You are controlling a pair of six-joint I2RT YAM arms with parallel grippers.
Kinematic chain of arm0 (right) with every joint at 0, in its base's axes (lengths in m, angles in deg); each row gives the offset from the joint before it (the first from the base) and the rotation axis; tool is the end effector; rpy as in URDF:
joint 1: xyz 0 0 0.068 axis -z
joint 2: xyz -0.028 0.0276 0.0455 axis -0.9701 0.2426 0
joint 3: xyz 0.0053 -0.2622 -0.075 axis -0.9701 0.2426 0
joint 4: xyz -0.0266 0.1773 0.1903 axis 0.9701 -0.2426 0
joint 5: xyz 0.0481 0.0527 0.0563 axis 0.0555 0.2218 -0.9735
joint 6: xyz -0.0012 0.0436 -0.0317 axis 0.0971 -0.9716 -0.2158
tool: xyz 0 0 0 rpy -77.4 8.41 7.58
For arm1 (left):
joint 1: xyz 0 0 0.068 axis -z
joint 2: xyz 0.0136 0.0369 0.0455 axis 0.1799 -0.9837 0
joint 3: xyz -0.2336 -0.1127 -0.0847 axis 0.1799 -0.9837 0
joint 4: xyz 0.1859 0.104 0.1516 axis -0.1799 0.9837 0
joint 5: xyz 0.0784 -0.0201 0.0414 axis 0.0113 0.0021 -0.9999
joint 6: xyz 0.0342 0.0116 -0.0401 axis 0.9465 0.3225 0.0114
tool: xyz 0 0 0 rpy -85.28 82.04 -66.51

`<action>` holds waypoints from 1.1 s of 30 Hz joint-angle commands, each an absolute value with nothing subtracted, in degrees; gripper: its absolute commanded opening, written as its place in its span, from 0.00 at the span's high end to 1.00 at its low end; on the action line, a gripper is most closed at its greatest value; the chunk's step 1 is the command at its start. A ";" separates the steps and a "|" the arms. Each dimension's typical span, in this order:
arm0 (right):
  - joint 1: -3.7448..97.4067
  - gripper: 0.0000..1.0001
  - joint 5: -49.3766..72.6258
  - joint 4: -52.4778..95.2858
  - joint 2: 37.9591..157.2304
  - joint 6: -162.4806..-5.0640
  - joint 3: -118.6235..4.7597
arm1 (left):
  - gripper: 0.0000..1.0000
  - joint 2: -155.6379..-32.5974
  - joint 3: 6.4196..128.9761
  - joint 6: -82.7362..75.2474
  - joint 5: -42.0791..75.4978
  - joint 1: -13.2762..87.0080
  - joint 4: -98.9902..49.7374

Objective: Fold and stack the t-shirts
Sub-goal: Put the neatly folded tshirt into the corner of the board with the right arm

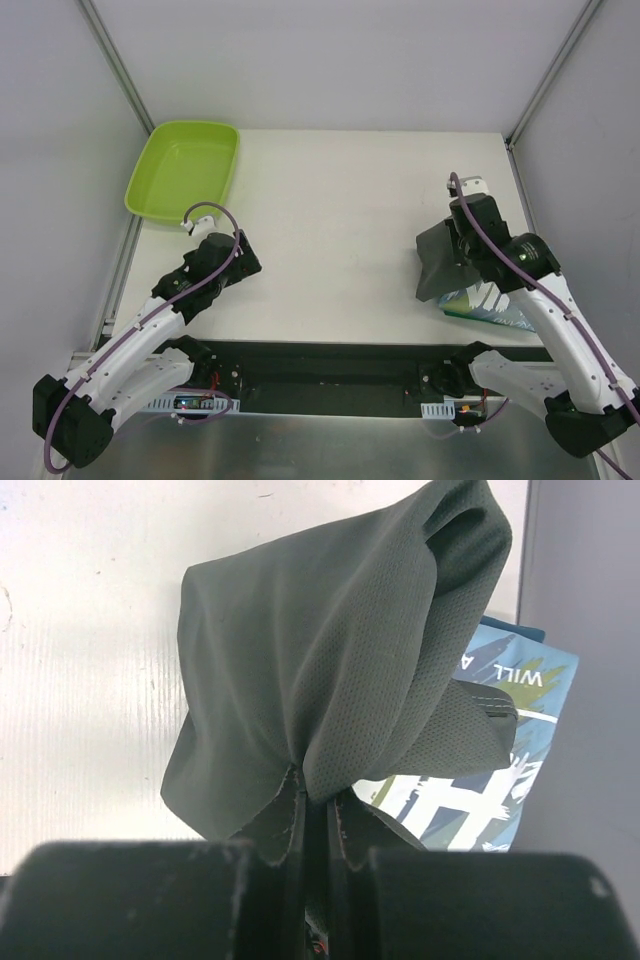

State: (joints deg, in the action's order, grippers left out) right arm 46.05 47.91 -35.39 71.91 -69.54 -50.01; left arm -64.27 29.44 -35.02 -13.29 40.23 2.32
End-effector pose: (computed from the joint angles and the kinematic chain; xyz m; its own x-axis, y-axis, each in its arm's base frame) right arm 0.1561 0.0701 0.3724 -0.5800 -0.4643 -0.6694 -0.2157 0.8799 -0.4234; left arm 0.1569 -0.0748 0.2477 -0.5170 -0.4316 -0.7392 -0.2010 0.9006 -0.3854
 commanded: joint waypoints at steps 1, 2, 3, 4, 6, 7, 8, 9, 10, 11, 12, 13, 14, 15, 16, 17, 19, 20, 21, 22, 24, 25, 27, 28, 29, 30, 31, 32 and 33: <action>48.35 1.00 47.31 -39.61 70.13 -66.77 -55.64 | 0.01 -63.80 29.28 -35.23 -15.19 39.37 3.14; 48.97 1.00 46.69 -39.96 70.04 -66.41 -56.61 | 0.01 -63.80 29.28 -35.14 -15.28 39.37 3.14; 49.85 1.00 45.64 -40.49 69.95 -66.15 -57.58 | 0.01 -63.89 29.28 -35.14 -15.37 39.37 3.14; 50.46 1.00 44.85 -41.01 69.95 -65.80 -58.46 | 0.01 -63.89 29.28 -35.23 -15.37 39.28 3.23; 51.34 1.00 43.62 -41.98 69.95 -65.45 -59.43 | 0.01 -64.06 29.28 -35.23 -15.46 39.20 3.23; 51.87 1.00 43.09 -42.42 69.95 -65.44 -59.69 | 0.01 -64.15 29.28 -35.14 -15.46 39.19 3.23; 52.22 1.00 42.82 -42.77 69.78 -65.44 -59.61 | 0.01 -64.15 29.28 -35.14 -15.46 39.19 3.23; 52.92 1.00 42.21 -42.95 69.51 -65.44 -59.35 | 0.01 -64.24 29.28 -35.14 -15.46 39.11 3.23; 53.45 1.00 41.33 -43.04 69.43 -65.18 -58.91 | 0.01 -64.15 29.28 -35.23 -15.55 39.11 3.32; 53.98 1.00 40.80 -43.13 69.25 -65.27 -58.47 | 0.01 -64.15 29.28 -35.23 -15.55 39.02 3.32; 54.77 0.99 40.45 -43.30 68.99 -65.27 -57.68 | 0.01 -64.24 29.28 -35.32 -15.55 39.02 3.32; 55.56 1.00 40.53 -43.39 68.81 -65.18 -56.98 | 0.01 -64.24 29.28 -35.23 -15.63 39.02 3.23; 56.44 1.00 40.62 -43.39 68.90 -64.83 -56.01 | 0.01 -64.33 29.28 -35.23 -15.55 39.02 3.23; 57.93 1.00 40.36 -43.39 68.81 -64.65 -55.13 | 0.01 -64.33 29.28 -35.23 -15.55 38.93 3.32; 58.98 1.00 39.92 -43.39 69.07 -64.48 -54.17 | 0.01 -64.41 29.28 -35.23 -15.55 38.93 3.23; 60.39 0.99 40.01 -43.30 69.07 -64.39 -53.38 | 0.01 -64.41 29.28 -35.23 -15.55 38.93 3.23; 62.33 1.00 40.97 -42.78 69.60 -64.22 -51.97 | 0.01 -64.50 29.28 -35.23 -15.46 38.84 3.23; 63.03 1.00 40.54 -42.52 70.03 -64.13 -51.27 | 0.01 -64.50 29.28 -35.14 -15.46 38.84 3.23; 63.73 1.00 39.84 -42.34 70.47 -64.13 -51.08 | 0.01 -64.59 29.28 -35.23 -15.46 38.84 3.23; 64.26 1.00 39.83 -42.16 70.74 -64.39 -50.73 | 0.01 -64.68 29.28 -35.32 -15.46 38.76 3.23; 65.75 1.00 42.45 -41.20 71.36 -64.74 -49.25 | 0.01 -64.76 29.28 -35.23 -15.37 38.67 3.23; 66.46 1.00 43.95 -40.85 71.53 -65.00 -48.54 | 0.01 -64.85 29.28 -35.14 -15.46 38.67 3.23; 67.95 0.99 46.76 -40.32 72.06 -65.88 -47.22 | 0.01 -64.85 29.28 -35.14 -15.37 38.67 3.32; 68.57 0.98 47.56 -40.23 72.23 -66.32 -46.61 | 0.01 -64.94 29.19 -35.14 -15.46 38.58 3.23; 69.01 0.97 48.61 -39.79 72.32 -66.41 -45.82 | 0.01 -64.94 29.28 -35.14 -15.46 38.58 3.32; 69.45 0.97 49.75 -39.18 72.50 -66.24 -45.03 | 0.01 -65.03 29.19 -35.14 -15.46 38.58 3.32; 70.06 0.96 51.07 -38.56 72.76 -66.24 -44.41 | 0.01 -64.94 29.19 -35.32 -15.46 38.49 3.23; 70.59 0.96 52.65 -38.04 73.03 -66.24 -43.88 | 0.01 -65.12 29.28 -35.23 -15.46 38.49 3.23; 71.29 0.96 53.71 -37.68 73.72 -66.24 -43.53 | 0.01 -65.29 29.28 -35.32 -15.46 38.49 3.23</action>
